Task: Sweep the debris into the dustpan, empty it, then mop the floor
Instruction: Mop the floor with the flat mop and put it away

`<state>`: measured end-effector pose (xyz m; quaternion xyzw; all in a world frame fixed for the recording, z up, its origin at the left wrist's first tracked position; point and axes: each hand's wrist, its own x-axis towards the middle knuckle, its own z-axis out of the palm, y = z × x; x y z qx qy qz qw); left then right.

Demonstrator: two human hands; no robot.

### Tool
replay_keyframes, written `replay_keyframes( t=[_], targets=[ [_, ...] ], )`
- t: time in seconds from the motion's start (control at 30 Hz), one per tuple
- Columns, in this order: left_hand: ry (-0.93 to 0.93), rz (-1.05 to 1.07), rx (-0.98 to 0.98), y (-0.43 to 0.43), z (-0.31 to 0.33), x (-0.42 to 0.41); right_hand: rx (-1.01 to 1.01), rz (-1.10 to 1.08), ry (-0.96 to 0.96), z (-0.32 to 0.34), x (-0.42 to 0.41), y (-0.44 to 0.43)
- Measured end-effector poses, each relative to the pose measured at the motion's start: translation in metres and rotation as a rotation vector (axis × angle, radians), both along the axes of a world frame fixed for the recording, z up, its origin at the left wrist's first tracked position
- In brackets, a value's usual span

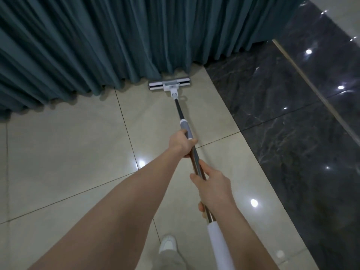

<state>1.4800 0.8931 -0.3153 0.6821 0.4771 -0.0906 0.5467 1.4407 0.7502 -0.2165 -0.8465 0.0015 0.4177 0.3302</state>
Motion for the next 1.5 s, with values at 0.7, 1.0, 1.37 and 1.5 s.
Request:
replay_keyframes(
  t=[0.7,1.0,1.37,1.5],
  targets=[
    [0.079,-0.174,0.031,-0.248,0.061,-0.180,-0.139,0.114,0.002,0.071,-0.187,-0.235],
    [0.060,-0.148,0.072,-0.178,0.044,-0.096,0.002,-0.008,0.005,0.052,-0.108,-0.170],
    [0.046,-0.188,0.128,-0.041,0.011,0.102,0.037,-0.062,-0.055,-0.009,0.082,-0.033],
    [0.017,-0.172,0.121,-0.010,0.004,0.160,0.018,-0.077,-0.067,-0.020,0.140,0.004]
  ],
)
